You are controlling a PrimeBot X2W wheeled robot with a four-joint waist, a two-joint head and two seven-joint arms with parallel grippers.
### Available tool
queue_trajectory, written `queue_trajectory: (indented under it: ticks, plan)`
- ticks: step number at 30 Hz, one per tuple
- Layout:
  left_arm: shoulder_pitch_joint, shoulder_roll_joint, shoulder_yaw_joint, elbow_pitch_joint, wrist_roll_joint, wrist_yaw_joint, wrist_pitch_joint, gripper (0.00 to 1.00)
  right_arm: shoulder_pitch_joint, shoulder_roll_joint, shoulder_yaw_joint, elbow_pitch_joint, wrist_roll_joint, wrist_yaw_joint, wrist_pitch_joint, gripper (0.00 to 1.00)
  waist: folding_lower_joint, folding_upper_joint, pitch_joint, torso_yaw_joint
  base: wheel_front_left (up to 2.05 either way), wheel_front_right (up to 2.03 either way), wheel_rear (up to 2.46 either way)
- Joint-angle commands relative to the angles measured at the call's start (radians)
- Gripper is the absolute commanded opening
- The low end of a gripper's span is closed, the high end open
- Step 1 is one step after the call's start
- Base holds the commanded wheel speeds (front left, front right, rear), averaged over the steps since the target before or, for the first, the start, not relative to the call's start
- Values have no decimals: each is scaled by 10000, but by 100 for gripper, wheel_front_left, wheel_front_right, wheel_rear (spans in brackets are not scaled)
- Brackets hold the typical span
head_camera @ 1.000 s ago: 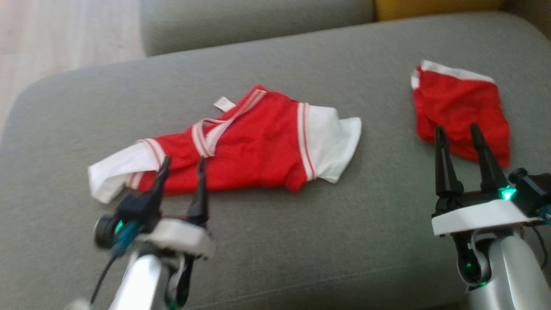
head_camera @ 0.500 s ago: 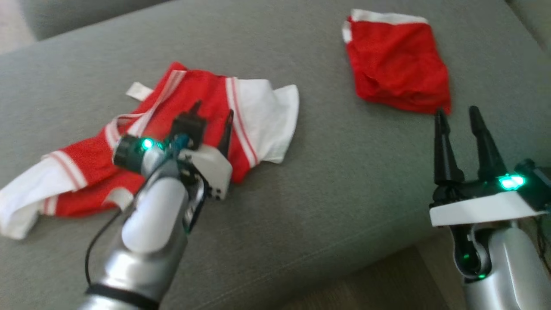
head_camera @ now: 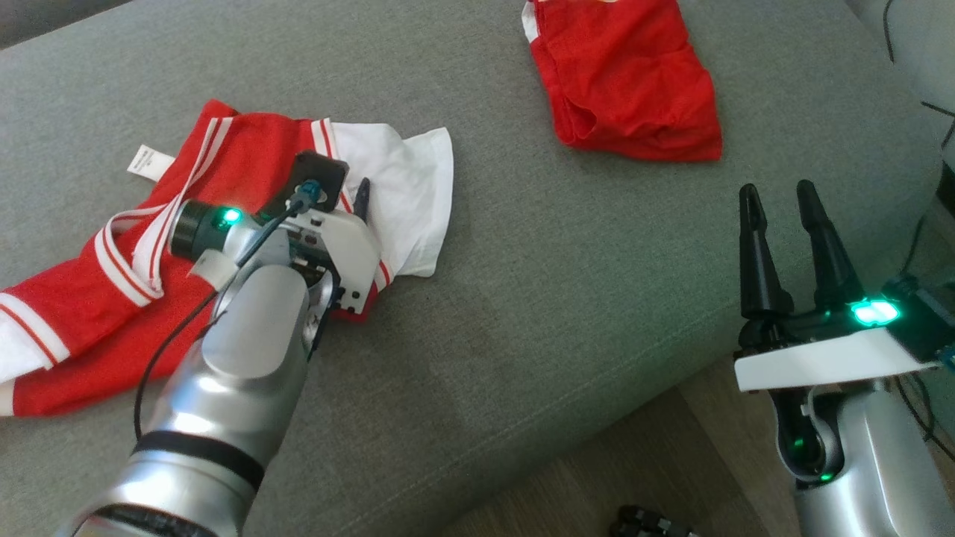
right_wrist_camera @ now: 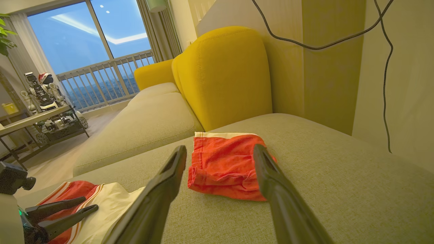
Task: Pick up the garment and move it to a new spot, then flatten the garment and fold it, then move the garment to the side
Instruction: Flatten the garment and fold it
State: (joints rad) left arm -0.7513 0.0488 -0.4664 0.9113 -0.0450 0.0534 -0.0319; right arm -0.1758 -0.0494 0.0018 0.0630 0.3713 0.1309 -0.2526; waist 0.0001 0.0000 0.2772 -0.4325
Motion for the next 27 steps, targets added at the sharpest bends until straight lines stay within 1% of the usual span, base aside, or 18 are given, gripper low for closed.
queue_trajectory:
  ticks: [1,2,3,5,8,10,13,15,17,20,23,27]
  plan:
    - [-610,192,176,-62,102,64,-36,58,-258,-9,208,-385,111,-2,-90,100,-1,0,28,-26,0,0,0]
    - [-610,192,176,-62,102,64,-36,58,-258,-9,208,-385,111,-2,-90,100,-1,0,28,-26,0,0,0]
    - [-654,187,159,21,80,36,-100,0,-246,-9,195,-379,123,-2,-90,100,-1,0,29,-16,0,0,0]
    - [-701,170,147,99,7,-2,-399,0,-220,-9,134,-356,132,-2,-90,100,-1,0,-2,59,0,0,0]
    - [-750,136,224,42,-168,94,-1095,0,-194,-9,52,-281,126,-2,-90,100,-1,0,-128,288,0,0,0]
    - [-774,112,271,68,-319,110,-1345,0,-206,-9,47,-203,72,-2,-90,100,-1,0,-263,486,0,0,0]
    - [-925,86,402,-135,-513,287,-1844,0,-274,-9,90,-109,-22,-2,-91,100,-1,0,-494,769,0,0,0]
    - [-1074,72,584,-585,-707,407,-2140,0,-334,-9,108,-57,-74,-2,-91,100,-1,0,-665,952,0,0,0]
    - [-1223,65,773,-1356,-847,483,-2272,0,-385,-9,97,4,-130,-2,-91,100,-1,0,-839,1137,0,0,0]
    - [-1166,193,1009,-3707,-733,495,-2291,0,-432,-9,-11,113,-200,-2,-91,100,-1,0,-1084,1477,0,0,0]
    - [-630,454,1266,-5506,-608,496,-2294,0,-423,-9,-174,226,-210,-2,-91,100,-1,0,-1362,1903,0,0,0]
    - [417,781,1684,-7326,-552,547,-2296,0,-329,-9,-322,395,-257,-2,-91,100,-1,0,-1705,2617,0,0,0]
